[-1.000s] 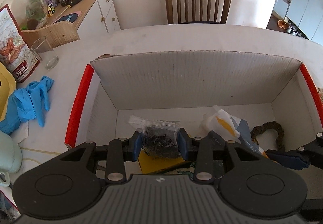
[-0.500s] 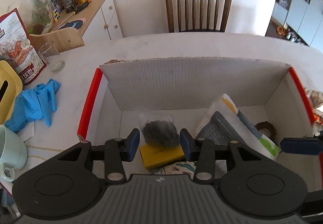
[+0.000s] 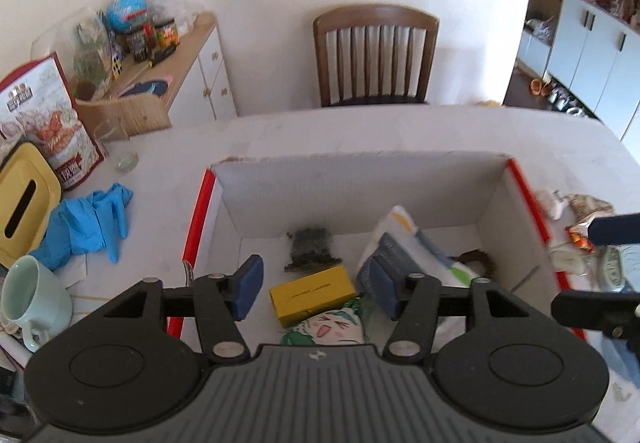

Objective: Organize objects
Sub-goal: 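Move both grippers back over the remaining items on the table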

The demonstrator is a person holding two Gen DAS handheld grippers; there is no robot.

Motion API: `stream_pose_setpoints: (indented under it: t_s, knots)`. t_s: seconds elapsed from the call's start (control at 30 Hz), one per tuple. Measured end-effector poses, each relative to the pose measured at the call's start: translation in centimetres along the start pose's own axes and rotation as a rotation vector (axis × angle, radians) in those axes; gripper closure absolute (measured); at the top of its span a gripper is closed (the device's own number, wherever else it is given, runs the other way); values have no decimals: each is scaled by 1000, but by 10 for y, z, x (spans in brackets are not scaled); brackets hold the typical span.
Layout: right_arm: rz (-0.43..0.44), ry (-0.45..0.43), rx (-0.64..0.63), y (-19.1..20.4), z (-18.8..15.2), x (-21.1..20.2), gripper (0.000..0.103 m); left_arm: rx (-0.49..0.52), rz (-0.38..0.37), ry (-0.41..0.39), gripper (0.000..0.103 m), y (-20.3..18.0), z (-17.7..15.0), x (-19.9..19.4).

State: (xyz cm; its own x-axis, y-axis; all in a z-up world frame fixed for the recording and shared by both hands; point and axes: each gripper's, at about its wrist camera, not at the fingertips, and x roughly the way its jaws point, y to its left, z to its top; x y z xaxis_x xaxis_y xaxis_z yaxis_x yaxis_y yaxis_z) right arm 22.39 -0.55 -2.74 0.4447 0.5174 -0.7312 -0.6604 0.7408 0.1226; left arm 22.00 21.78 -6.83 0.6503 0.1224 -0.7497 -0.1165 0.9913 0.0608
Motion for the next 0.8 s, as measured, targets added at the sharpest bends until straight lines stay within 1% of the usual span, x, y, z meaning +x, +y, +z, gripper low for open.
stream_pose_setpoints:
  t_s: [0.07,0.2,0.37,0.4,0.57,0.73,0.8]
  knots:
    - [1,-28,-5,-6,-3,-14,31,9,-8,-26,40,-6,1,-13]
    - [14,-61,2,-19,-11,-39,28,28,-16,-58,36,-20,0,-34]
    - [8,-95,17,-41,-27,-69,20,45,-24,-106,22,-41,-3,-63]
    - [5,-103,25,-46,-31,-75,18,43,-27,-113,20,-45,-4,-67]
    - [-15,-133,62,-68,-53,-101,8,27,-42,-130,16,-68,-10,-87]
    - [-34,-167,84,-88,-81,-124,2,32,-58,-142,16,-94,-21,-99]
    - [-44,-185,95,-95,-91,-132,1,32,-72,-140,13,-105,-26,-102]
